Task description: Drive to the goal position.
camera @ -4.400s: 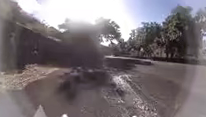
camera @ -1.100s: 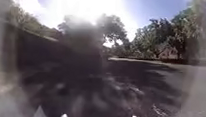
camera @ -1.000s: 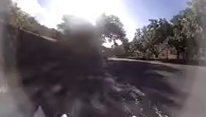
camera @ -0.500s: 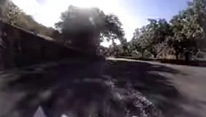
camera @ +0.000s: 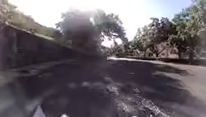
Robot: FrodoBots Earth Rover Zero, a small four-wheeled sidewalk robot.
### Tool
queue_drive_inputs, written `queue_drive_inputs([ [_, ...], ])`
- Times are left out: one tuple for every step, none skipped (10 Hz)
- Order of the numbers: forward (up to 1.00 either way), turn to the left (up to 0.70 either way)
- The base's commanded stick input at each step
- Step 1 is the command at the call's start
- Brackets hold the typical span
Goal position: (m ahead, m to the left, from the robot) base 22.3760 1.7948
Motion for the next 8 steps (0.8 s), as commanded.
queue_drive_inputs([
  [0.70,-0.26],
  [0.70,-0.26],
  [0.70,-0.26],
  [0.70,-0.26],
  [0.70,-0.26],
  [0.70,-0.10],
  [0.70,-0.04],
  [0.70,0.00],
])
